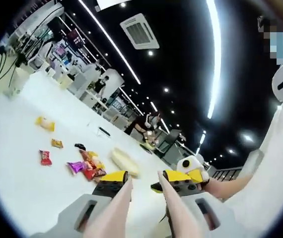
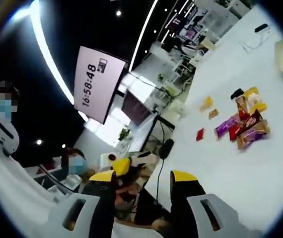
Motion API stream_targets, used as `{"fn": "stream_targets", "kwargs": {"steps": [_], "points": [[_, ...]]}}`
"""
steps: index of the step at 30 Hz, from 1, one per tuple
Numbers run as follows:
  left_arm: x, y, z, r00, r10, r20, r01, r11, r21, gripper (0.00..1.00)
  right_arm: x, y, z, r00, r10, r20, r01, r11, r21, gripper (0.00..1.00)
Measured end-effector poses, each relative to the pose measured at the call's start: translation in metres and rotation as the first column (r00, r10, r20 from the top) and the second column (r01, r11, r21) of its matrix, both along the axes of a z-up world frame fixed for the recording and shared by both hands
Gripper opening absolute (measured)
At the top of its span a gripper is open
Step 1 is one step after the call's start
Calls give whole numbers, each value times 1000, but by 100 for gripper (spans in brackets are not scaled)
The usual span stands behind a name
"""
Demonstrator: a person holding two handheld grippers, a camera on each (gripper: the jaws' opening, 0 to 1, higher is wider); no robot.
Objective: Place the target food into the container with the food tongs after gripping and lifting it, then release it inside without dropping or visibly crushing the food.
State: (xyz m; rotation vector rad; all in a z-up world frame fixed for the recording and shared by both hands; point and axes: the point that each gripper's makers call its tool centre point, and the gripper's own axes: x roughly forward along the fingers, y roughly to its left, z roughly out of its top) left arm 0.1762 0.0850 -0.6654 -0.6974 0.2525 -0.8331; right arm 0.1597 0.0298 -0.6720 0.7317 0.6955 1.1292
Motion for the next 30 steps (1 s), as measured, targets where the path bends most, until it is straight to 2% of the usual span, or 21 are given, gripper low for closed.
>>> {"fn": "stream_targets", "kwargs": {"steps": [5, 6, 8, 13, 19, 23, 27, 30], "points": [[-2, 5, -16, 1000, -1, 17, -1, 992, 130, 27, 6, 2, 0, 999, -31, 41, 32, 999, -19, 51], [-3, 6, -20, 999, -12, 45, 3, 983, 184, 27, 10, 1, -2, 997, -47, 62, 49, 998, -27, 55], [-3, 11, -27, 998, -10, 62, -6, 970, 243, 28, 17, 1, 2, 986, -80, 147, 86, 996, -33, 59], [-1, 13, -28, 998, 2, 66, -18, 969, 245, 28, 19, -4, 0, 973, -68, 222, 90, 992, -92, 59], [8, 0, -27, 997, 1, 73, -23, 957, 290, 28, 22, -26, -13, 968, -46, 248, 94, 978, -186, 59], [9, -10, -26, 998, -2, 68, -20, 948, 319, 28, 28, -43, -17, 962, -48, 269, 108, 971, -214, 59], [11, -17, -22, 998, 10, 68, -32, 942, 334, 28, 35, -59, -31, 953, 12, 302, 84, 949, -303, 57], [11, -22, -24, 997, 7, 78, -35, 930, 367, 28, 44, -75, -42, 938, 48, 343, 92, 920, -381, 56]]}}
